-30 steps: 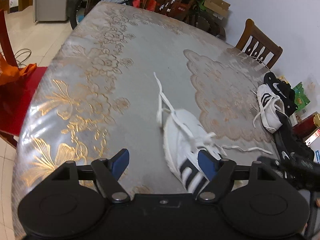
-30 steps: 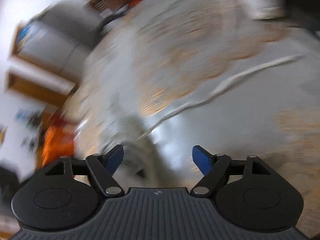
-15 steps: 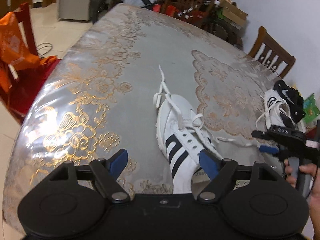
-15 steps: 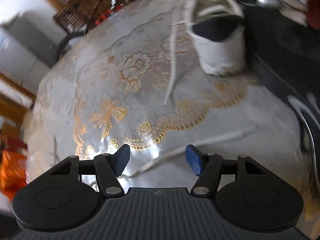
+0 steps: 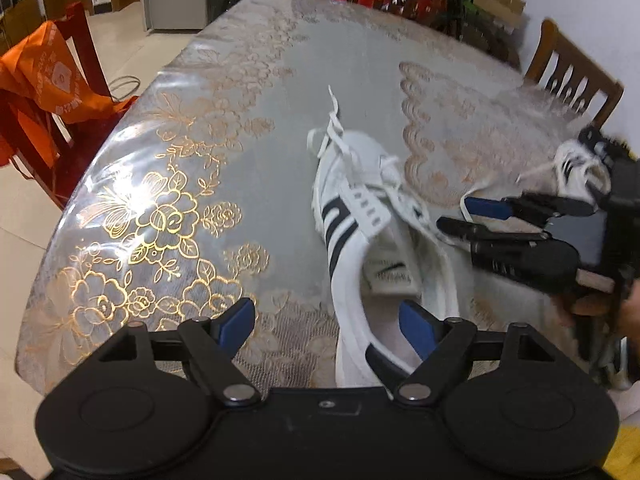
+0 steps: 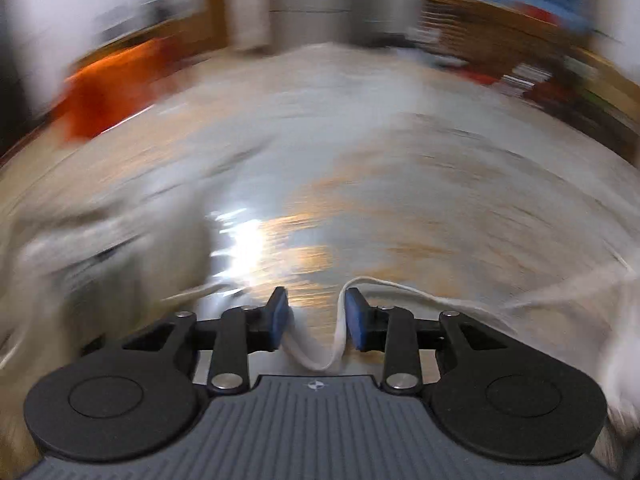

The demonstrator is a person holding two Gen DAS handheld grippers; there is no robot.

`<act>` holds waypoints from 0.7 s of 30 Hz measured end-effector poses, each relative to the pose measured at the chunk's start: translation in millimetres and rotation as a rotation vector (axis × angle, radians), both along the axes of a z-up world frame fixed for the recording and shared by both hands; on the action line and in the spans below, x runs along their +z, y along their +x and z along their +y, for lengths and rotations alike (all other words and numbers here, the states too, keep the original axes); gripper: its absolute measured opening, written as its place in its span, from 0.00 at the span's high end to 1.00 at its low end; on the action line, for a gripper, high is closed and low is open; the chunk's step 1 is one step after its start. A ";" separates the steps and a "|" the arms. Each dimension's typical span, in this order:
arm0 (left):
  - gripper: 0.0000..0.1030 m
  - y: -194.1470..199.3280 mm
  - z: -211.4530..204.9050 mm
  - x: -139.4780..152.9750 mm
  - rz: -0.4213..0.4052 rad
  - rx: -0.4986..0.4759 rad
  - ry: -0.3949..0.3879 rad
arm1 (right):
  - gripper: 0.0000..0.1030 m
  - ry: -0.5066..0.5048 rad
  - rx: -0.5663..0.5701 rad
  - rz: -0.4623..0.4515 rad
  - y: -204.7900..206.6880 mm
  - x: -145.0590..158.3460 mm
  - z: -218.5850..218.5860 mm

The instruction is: Lace up shoes with both hands

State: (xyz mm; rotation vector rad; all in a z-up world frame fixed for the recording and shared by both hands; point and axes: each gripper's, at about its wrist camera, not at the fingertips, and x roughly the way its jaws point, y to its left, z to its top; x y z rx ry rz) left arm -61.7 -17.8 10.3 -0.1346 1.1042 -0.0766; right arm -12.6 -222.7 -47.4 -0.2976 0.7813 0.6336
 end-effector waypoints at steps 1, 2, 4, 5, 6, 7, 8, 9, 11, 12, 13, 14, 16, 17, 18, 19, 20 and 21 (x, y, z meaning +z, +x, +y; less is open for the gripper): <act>0.25 -0.7 -1.8 -1.5 0.006 -0.002 0.008 | 0.56 -0.009 0.024 -0.003 -6.2 0.5 0.5; 0.25 -1.3 -3.6 -3.0 0.012 -0.004 0.017 | 0.56 -0.015 0.037 -0.007 -12.3 0.8 -0.1; 0.25 -2.6 -7.3 -5.9 0.024 -0.009 0.034 | 0.56 -0.011 0.036 0.004 -22.5 1.0 -5.0; 0.25 -2.2 -8.4 -6.2 0.025 -0.008 0.040 | 0.56 -0.001 0.005 0.019 -24.7 2.0 -9.0; 0.25 -1.1 -9.0 -5.7 0.023 -0.004 0.045 | 0.56 0.005 -0.039 0.026 -26.6 1.8 -14.6; 0.25 0.0 -9.7 -5.1 0.020 -0.001 0.050 | 0.56 0.014 -0.081 0.021 -31.5 1.7 -21.2; 0.25 1.2 -10.3 -4.6 0.018 0.003 0.056 | 0.56 0.032 -0.112 0.007 -36.5 1.3 -27.8; 0.25 2.3 -10.9 -4.0 0.015 0.006 0.061 | 0.49 0.054 -0.137 -0.009 -44.3 0.4 -36.7; 0.25 4.6 -12.2 -2.9 0.010 0.013 0.071 | 0.31 0.089 -0.157 -0.021 -48.9 -7.6 -43.6; 0.25 5.7 -12.9 -2.4 0.008 0.017 0.076 | 0.30 0.102 -0.146 -0.028 -45.5 -14.9 -46.3; 0.25 7.1 -13.8 -2.2 0.009 0.019 0.084 | 0.29 0.101 -0.117 -0.053 -48.1 -19.0 -46.7; 0.25 8.8 -15.0 -2.4 0.012 0.021 0.093 | 0.29 0.097 -0.085 -0.082 -52.2 -22.3 -46.4; 0.25 10.4 -17.3 -2.2 0.013 0.028 0.101 | 0.26 0.107 -0.031 -0.110 -55.7 -25.6 -41.6; 0.25 11.1 -18.4 -2.0 0.012 0.032 0.104 | 0.24 0.120 -0.012 -0.111 -54.8 -27.7 -39.9; 0.25 11.4 -19.4 -1.9 0.010 0.034 0.107 | 0.22 0.132 -0.003 -0.111 -54.6 -28.3 -39.3; 0.25 11.5 -20.4 -1.8 0.008 0.034 0.110 | 0.22 0.137 0.005 -0.114 -54.5 -26.9 -37.8; 0.25 12.1 -21.1 -2.2 0.009 0.031 0.115 | 0.21 0.141 0.018 -0.117 -53.3 -27.2 -34.7; 0.24 13.1 -21.6 -3.1 0.012 0.027 0.121 | 0.15 0.145 0.031 -0.119 -51.9 -28.1 -31.2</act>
